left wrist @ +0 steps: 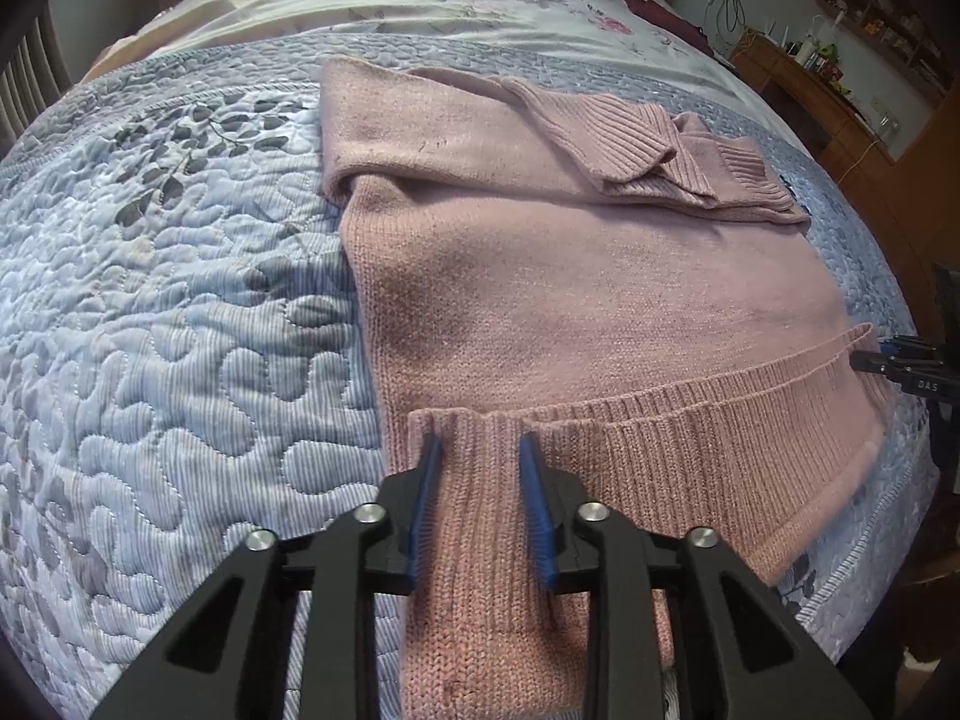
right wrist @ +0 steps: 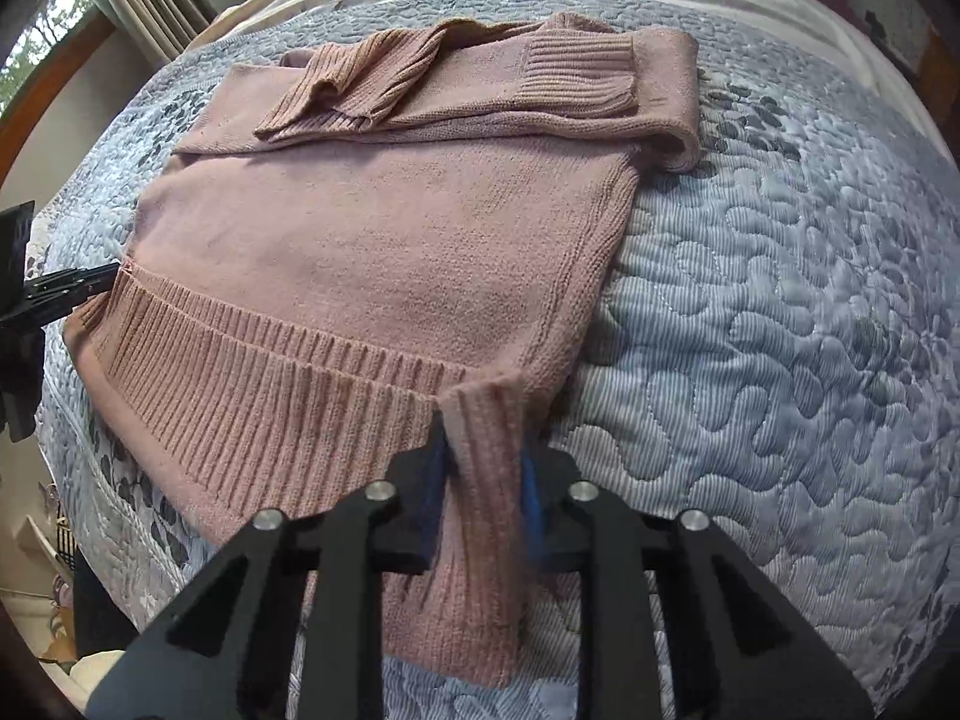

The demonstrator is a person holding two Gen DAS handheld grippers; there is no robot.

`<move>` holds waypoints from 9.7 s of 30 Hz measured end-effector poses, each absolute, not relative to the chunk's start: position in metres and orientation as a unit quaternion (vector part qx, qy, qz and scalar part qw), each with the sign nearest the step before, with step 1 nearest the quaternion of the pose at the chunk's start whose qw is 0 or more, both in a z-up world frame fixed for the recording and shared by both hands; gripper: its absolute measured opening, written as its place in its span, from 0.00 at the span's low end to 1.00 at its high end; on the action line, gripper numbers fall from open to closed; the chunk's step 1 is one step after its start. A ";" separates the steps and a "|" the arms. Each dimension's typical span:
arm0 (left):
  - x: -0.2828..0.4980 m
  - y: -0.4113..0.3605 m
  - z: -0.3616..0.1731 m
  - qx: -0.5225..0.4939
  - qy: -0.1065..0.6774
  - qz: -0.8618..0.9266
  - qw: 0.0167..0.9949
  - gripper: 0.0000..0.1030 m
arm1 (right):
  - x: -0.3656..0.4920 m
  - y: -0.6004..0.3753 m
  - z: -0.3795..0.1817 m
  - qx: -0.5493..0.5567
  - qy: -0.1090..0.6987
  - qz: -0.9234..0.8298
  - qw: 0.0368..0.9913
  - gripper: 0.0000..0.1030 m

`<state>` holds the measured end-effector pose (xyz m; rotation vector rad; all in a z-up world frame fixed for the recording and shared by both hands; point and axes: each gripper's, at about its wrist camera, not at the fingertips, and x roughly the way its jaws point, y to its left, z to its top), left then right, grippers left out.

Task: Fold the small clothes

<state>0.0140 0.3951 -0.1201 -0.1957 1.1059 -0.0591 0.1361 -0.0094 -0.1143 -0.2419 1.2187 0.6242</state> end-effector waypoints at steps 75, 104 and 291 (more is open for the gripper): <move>0.118 0.397 -0.121 -0.080 0.467 0.034 0.880 0.43 | 0.231 -0.025 -0.107 0.015 0.598 0.292 0.747 0.06; 0.201 0.360 -0.123 -0.128 0.484 0.007 0.866 0.49 | 0.330 -0.054 -0.148 0.198 0.611 0.262 0.720 0.59; 0.164 0.524 -0.149 -0.387 0.466 -0.068 0.793 0.67 | 0.249 0.161 -0.122 0.138 0.600 0.450 0.648 0.64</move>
